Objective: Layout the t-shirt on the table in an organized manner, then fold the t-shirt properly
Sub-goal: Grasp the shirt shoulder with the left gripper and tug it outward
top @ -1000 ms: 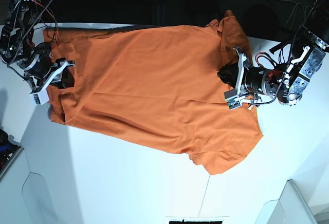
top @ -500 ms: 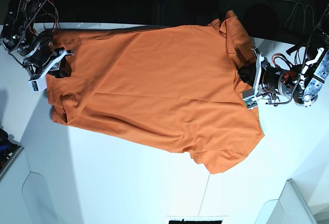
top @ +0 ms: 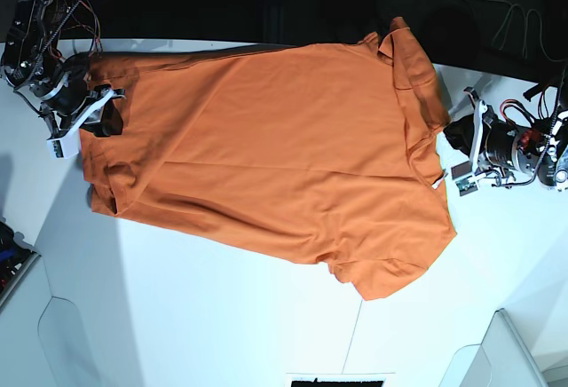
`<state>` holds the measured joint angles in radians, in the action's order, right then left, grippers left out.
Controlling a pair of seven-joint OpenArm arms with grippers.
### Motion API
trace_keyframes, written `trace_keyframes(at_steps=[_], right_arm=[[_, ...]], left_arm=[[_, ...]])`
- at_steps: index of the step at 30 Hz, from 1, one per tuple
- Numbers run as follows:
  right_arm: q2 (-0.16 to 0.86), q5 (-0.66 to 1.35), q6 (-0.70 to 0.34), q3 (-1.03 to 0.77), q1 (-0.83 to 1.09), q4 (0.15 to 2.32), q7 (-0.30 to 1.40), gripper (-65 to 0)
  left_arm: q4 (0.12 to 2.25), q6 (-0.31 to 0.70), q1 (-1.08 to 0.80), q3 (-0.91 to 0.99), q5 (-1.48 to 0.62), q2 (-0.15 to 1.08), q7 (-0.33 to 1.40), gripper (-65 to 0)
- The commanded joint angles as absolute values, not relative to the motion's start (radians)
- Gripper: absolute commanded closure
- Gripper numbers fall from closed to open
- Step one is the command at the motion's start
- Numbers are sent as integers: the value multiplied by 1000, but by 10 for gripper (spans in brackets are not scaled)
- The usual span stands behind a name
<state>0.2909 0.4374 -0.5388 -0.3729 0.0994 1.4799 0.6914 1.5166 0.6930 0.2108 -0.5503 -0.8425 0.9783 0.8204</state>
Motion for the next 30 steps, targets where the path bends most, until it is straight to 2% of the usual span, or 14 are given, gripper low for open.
trace_keyframes(at_steps=[1, 4, 5, 9, 21, 23, 28, 29, 30], right_arm=[[302, 409, -535, -376, 97, 1478, 729, -130], [302, 421, -535, -376, 97, 1478, 729, -130], [302, 430, -535, -376, 97, 1478, 729, -130], [302, 437, -535, -376, 97, 1478, 725, -130], [302, 434, -535, -376, 97, 1478, 724, -130], [302, 434, -535, -376, 97, 1478, 717, -130], [302, 434, -535, -376, 97, 1478, 714, -130], [302, 434, -535, -376, 97, 1478, 714, -130], [302, 434, -535, -376, 97, 1478, 714, -130]], left_arm=[[1528, 698, 229, -520, -862, 1001, 812, -113], [1528, 698, 229, -475, -895, 987, 812, -116], [1528, 698, 230, -458, -903, 979, 812, -135], [1528, 698, 229, -402, -929, 927, 813, -288], [1528, 698, 151, -399, -897, 841, 826, -295], [1528, 698, 149, -399, -886, 839, 826, -266], [1528, 698, 149, -399, -855, 840, 815, -43], [1528, 698, 150, -399, -855, 841, 812, -6], [1528, 698, 150, -398, -855, 844, 807, 0]])
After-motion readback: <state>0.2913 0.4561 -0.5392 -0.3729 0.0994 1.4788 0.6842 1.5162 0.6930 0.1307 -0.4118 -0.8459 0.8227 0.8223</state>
